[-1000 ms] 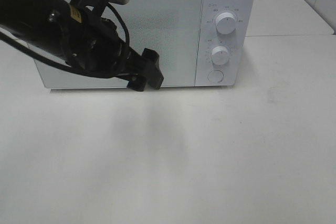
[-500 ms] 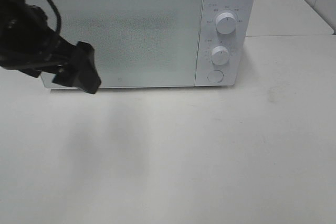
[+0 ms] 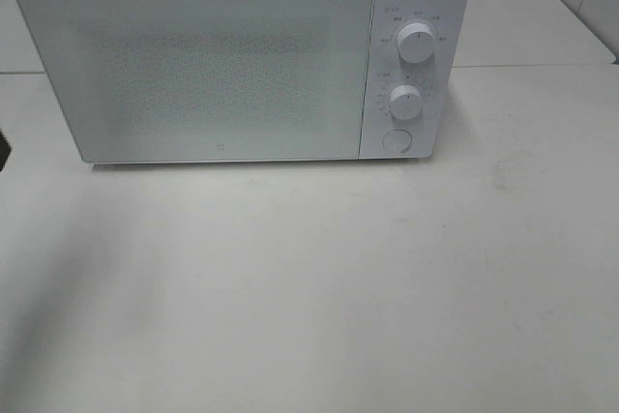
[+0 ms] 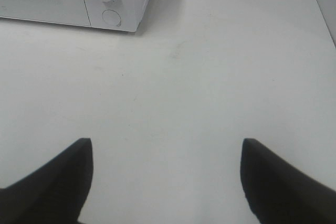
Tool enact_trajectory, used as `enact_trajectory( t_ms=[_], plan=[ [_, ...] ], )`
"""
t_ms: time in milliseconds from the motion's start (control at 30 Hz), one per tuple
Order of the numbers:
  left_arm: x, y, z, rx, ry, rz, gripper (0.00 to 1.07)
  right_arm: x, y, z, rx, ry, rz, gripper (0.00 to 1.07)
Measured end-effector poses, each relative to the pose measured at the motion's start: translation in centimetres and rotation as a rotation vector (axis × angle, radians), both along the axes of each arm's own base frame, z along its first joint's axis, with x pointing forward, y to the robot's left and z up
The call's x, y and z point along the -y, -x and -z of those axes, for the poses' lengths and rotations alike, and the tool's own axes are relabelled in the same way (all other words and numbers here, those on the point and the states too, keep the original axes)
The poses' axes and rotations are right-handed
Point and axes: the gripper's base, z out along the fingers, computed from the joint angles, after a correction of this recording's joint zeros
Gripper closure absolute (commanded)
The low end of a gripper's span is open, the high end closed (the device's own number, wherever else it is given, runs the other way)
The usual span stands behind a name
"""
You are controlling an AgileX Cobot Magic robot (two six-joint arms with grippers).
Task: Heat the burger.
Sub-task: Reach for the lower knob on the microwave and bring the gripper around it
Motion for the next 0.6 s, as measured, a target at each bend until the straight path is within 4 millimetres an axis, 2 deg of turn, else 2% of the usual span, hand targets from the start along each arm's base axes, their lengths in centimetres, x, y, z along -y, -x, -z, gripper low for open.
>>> enact_trajectory(
  t_ms=[167,233,300,333,367,533,600],
  plan=[
    [-1.8,2.0,0.5,-0.029,-0.014,-0.063,0.06,0.0,0.0,0.0,0.000,0.000,0.000,0.32],
    [-3.2,3.9,0.7,-0.038,-0.038,-0.109,0.06,0.0,0.0,0.0,0.000,0.000,0.000,0.32],
    [-3.4,4.3,0.8,-0.038,-0.047,-0.114,0.06,0.0,0.0,0.0,0.000,0.000,0.000,0.32],
    [-3.7,5.3,0.8,-0.027,-0.057,-0.121,0.06,0.0,0.0,0.0,0.000,0.000,0.000,0.32],
    [-3.7,5.3,0.8,-0.027,-0.057,-0.121,0.06,0.0,0.0,0.0,0.000,0.000,0.000,0.32],
    [-3.9,8.4,1.0,0.032,-0.057,-0.121,0.06,0.0,0.0,0.0,0.000,0.000,0.000,0.32],
    [-3.9,8.9,1.1,0.041,-0.057,-0.122,0.06,0.0,0.0,0.0,0.000,0.000,0.000,0.32]
  ],
)
